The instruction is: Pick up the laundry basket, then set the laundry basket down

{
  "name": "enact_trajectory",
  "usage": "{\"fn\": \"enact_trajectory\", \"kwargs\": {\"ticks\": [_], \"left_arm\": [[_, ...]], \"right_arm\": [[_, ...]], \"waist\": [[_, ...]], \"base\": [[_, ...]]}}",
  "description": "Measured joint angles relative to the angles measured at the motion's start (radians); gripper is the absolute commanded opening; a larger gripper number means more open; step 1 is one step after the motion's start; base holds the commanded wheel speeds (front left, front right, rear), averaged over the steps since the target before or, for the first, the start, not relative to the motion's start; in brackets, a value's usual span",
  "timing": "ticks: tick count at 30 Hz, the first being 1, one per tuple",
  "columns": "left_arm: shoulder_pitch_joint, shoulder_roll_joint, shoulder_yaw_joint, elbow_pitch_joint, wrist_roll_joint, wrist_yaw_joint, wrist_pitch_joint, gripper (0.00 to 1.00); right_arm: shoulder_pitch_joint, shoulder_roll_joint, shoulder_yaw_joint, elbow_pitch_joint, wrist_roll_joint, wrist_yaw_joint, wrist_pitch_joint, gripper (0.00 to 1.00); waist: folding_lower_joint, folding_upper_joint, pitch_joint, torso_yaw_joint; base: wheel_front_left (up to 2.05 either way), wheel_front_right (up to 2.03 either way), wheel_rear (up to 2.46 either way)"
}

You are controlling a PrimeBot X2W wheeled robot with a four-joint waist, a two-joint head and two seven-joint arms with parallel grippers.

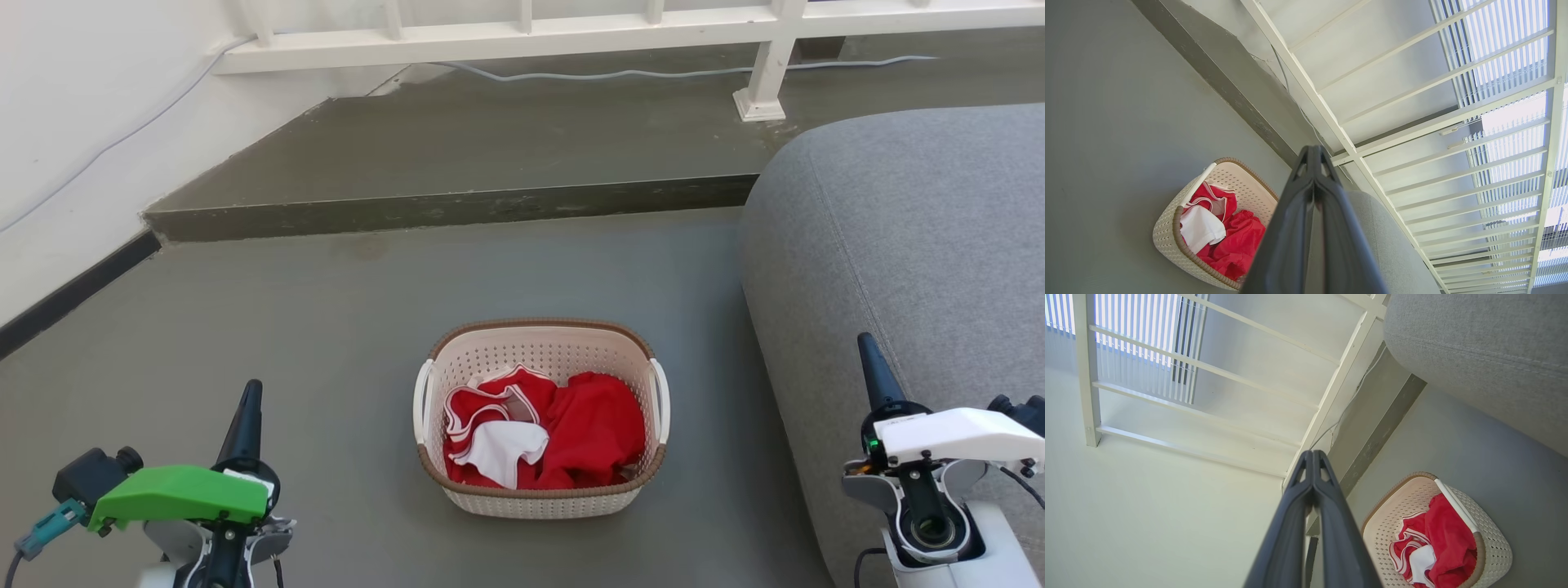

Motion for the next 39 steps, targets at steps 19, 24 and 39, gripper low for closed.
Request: {"fn": "enact_trajectory", "kwargs": {"ticks": [19,24,39], "left_arm": [[0.000,0.001,0.053,-0.020,-0.228,0.000,0.059,0.00],[0.000,0.002,0.066,-0.023,-0.284,0.000,0.077,0.00],[0.002,0.003,0.102,-0.029,-0.441,0.000,0.119,0.00]], "right_arm": [[0.000,0.000,-0.046,-0.024,0.234,0.000,0.068,0.00],[0.000,-0.001,-0.055,-0.032,0.295,0.000,0.083,0.00],[0.000,-0.001,-0.087,-0.049,0.465,0.000,0.131,0.00]], "waist": [[0.0000,0.0000,-0.009,0.000],[0.0000,0.0000,-0.011,0.000],[0.0000,0.0000,-0.016,0.000]], "base": [[0.00,0.00,0.00],[0.00,0.00,0.00],[0.00,0.00,0.00]]}}
